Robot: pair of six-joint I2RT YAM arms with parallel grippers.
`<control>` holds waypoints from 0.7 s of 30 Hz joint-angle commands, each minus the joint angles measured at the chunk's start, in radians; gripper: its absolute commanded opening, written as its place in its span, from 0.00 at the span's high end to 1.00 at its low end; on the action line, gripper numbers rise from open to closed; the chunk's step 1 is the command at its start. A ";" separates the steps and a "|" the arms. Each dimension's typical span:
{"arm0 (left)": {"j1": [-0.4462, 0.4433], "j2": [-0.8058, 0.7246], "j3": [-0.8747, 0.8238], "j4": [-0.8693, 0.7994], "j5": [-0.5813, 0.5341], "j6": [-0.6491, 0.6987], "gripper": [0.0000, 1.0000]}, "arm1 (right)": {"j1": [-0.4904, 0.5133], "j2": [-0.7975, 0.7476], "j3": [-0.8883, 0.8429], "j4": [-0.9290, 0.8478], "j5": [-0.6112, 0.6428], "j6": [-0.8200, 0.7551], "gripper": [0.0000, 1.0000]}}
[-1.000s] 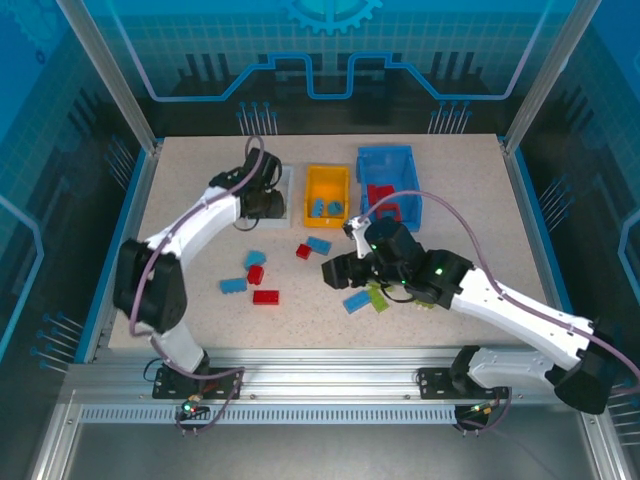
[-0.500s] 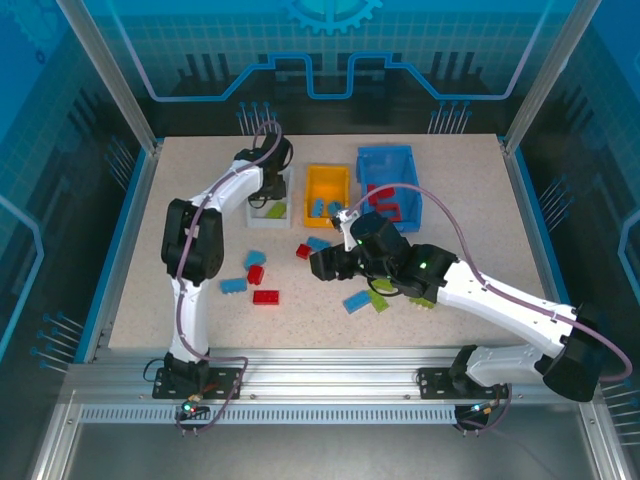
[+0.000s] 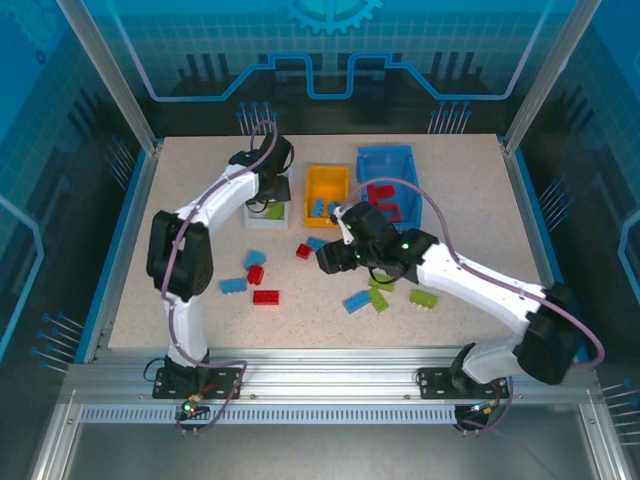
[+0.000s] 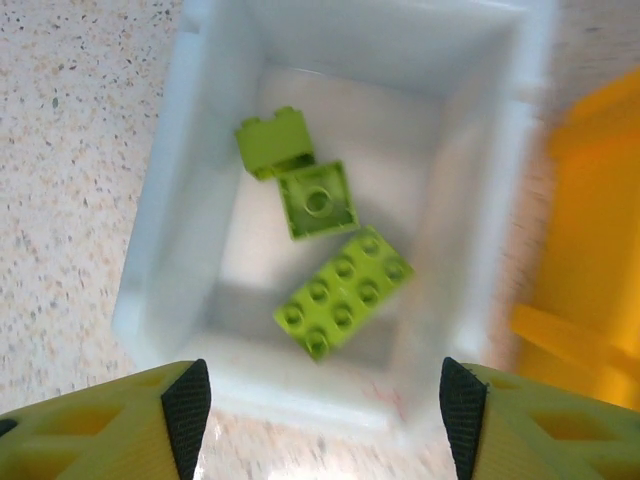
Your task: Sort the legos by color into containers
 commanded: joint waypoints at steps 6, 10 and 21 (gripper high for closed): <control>-0.092 -0.447 -0.322 0.088 0.145 -0.186 0.29 | -0.032 0.323 0.203 -0.149 0.063 -0.322 0.26; -0.133 -0.671 -0.522 0.163 0.194 -0.250 0.29 | -0.034 0.469 0.321 -0.183 0.100 -0.393 0.26; -0.220 -1.090 -0.817 0.145 0.245 -0.375 0.30 | -0.058 0.747 0.563 -0.231 0.168 -0.480 0.27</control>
